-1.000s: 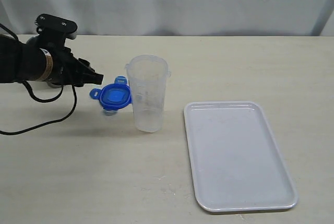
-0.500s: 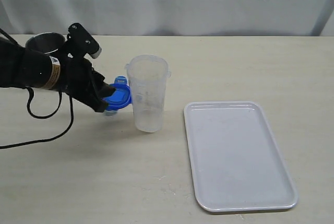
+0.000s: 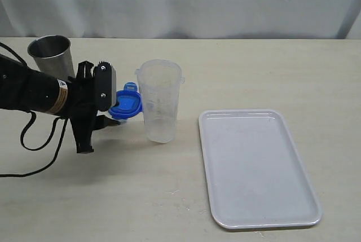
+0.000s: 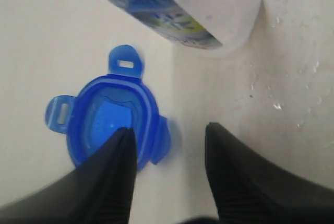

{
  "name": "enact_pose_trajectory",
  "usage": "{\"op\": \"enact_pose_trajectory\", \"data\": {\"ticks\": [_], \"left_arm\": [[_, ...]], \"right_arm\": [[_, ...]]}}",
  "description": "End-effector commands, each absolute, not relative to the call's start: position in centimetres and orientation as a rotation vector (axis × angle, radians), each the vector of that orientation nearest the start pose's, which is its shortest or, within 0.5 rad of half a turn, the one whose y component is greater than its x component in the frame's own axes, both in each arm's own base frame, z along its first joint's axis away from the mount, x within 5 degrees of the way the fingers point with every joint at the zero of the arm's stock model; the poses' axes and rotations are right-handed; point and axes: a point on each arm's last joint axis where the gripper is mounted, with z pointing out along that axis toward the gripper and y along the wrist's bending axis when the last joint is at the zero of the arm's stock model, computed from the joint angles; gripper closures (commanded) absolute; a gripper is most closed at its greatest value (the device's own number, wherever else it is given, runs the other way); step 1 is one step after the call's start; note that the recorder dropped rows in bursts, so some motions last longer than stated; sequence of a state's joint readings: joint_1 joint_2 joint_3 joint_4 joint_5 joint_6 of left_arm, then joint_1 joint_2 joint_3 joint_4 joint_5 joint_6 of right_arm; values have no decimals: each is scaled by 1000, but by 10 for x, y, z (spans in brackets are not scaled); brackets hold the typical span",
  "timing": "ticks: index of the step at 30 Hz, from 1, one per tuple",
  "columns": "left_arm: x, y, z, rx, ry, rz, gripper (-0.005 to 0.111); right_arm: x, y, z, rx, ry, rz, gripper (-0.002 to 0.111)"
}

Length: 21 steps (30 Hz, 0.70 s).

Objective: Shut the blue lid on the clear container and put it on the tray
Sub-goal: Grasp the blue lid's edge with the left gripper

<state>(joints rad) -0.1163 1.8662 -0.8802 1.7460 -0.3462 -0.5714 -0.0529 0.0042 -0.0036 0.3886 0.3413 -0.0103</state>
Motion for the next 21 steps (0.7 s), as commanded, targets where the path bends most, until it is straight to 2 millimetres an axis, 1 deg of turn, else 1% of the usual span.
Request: {"op": "enact_pose_trajectory", "data": {"ticks": [1, 4, 6, 11, 15, 21], "left_arm": [[336, -69, 109, 1731, 1815, 60, 65], [337, -66, 107, 1788, 1781, 121, 65], [339, -65, 108, 1787, 1777, 149, 65], [341, -68, 107, 1773, 1745, 128, 65], [344, -71, 98, 1744, 1746, 98, 65], [345, -67, 94, 1762, 1766, 149, 65]], "right_arm": [[54, 9, 185, 283, 1791, 331, 104], [54, 9, 185, 283, 1791, 331, 104], [54, 9, 185, 283, 1791, 331, 104], [54, 9, 185, 283, 1791, 331, 104], [54, 9, 185, 283, 1791, 331, 104], [54, 9, 185, 283, 1791, 331, 104]]}}
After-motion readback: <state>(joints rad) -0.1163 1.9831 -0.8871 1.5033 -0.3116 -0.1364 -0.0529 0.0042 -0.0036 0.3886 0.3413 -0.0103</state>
